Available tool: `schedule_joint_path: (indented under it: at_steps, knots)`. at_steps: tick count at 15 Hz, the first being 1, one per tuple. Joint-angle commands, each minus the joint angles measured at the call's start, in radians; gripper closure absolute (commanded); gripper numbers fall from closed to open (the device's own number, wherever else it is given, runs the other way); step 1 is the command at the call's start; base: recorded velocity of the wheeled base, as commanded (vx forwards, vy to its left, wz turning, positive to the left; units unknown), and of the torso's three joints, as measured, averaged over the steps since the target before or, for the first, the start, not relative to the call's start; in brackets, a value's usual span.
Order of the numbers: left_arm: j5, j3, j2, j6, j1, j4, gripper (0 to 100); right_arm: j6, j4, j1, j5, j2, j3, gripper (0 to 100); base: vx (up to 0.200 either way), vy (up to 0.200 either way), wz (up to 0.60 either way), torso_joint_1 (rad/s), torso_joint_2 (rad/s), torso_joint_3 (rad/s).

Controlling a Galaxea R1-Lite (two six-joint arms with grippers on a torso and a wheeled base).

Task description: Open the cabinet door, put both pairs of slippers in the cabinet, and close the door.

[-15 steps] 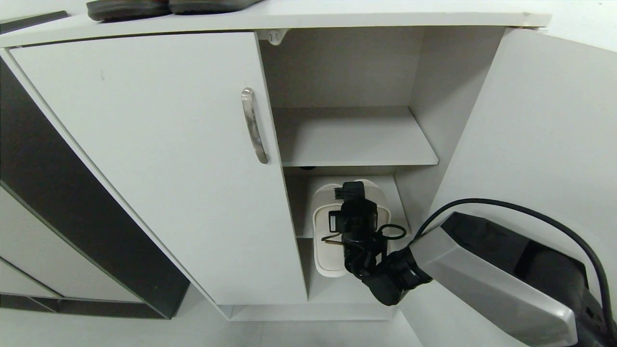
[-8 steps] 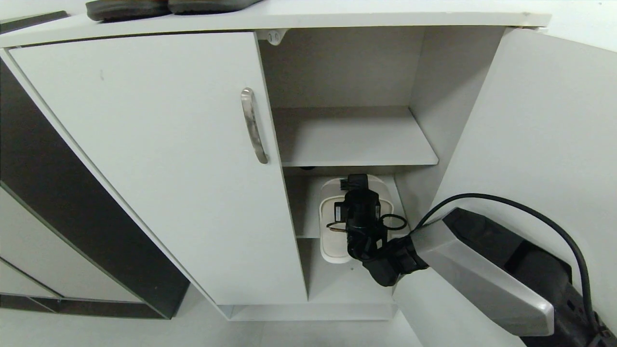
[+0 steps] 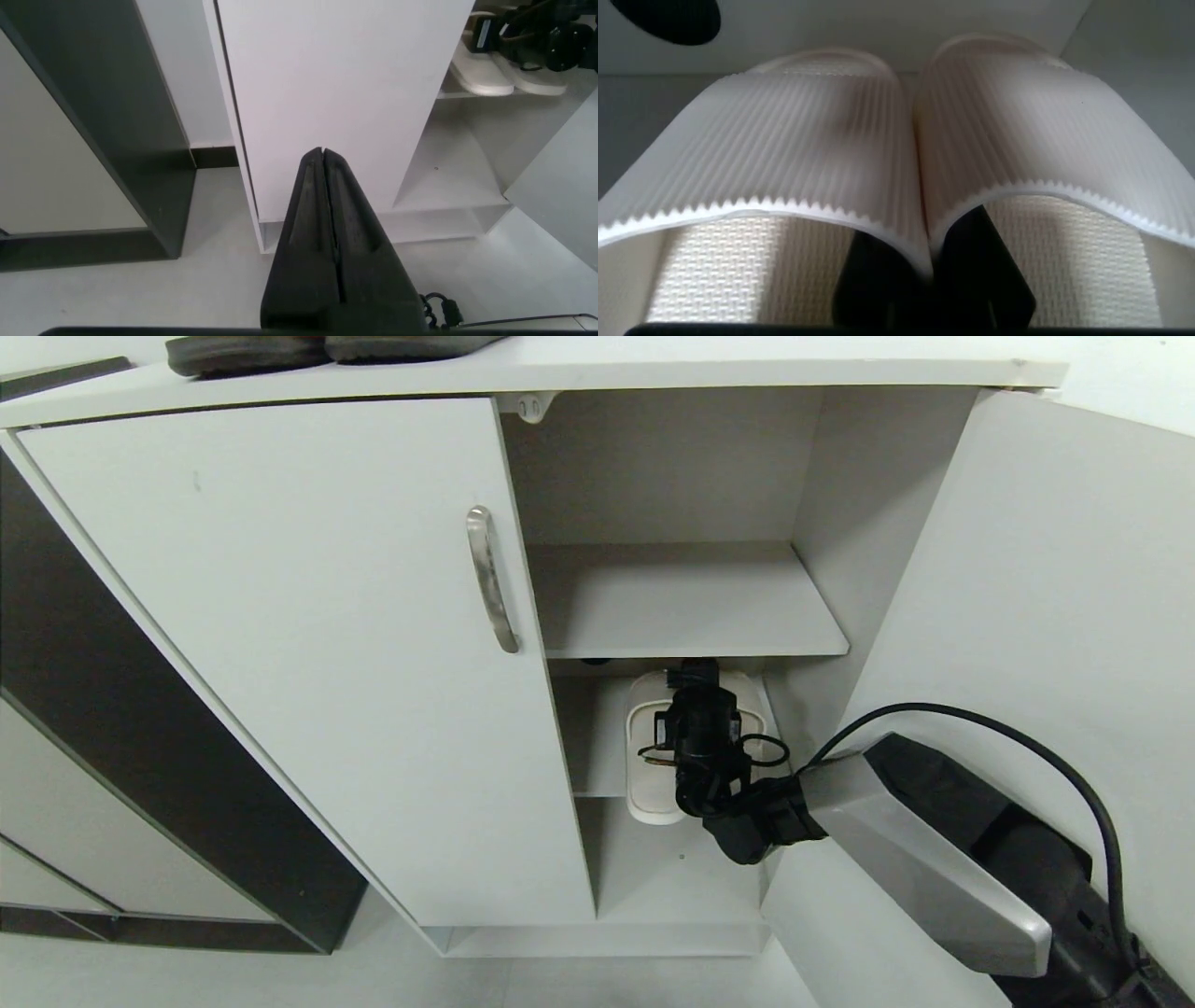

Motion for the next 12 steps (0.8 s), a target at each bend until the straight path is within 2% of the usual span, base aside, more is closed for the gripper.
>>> schedule_joint_path:
  at_steps: [1,12]
  knots:
    - [0.0,0.0,0.001,0.0,0.0,0.0,100,0.001,0.007,-0.001,0.0,0.027,-0.039,100,0.0,0.0,0.0,0.0,0.0,0.0]
    - [0.0,0.0,0.001,0.001,0.0,0.0,100,0.001,0.009,-0.007,0.0,0.064,-0.062,100,0.0,0.0,0.0,0.0,0.0,0.0]
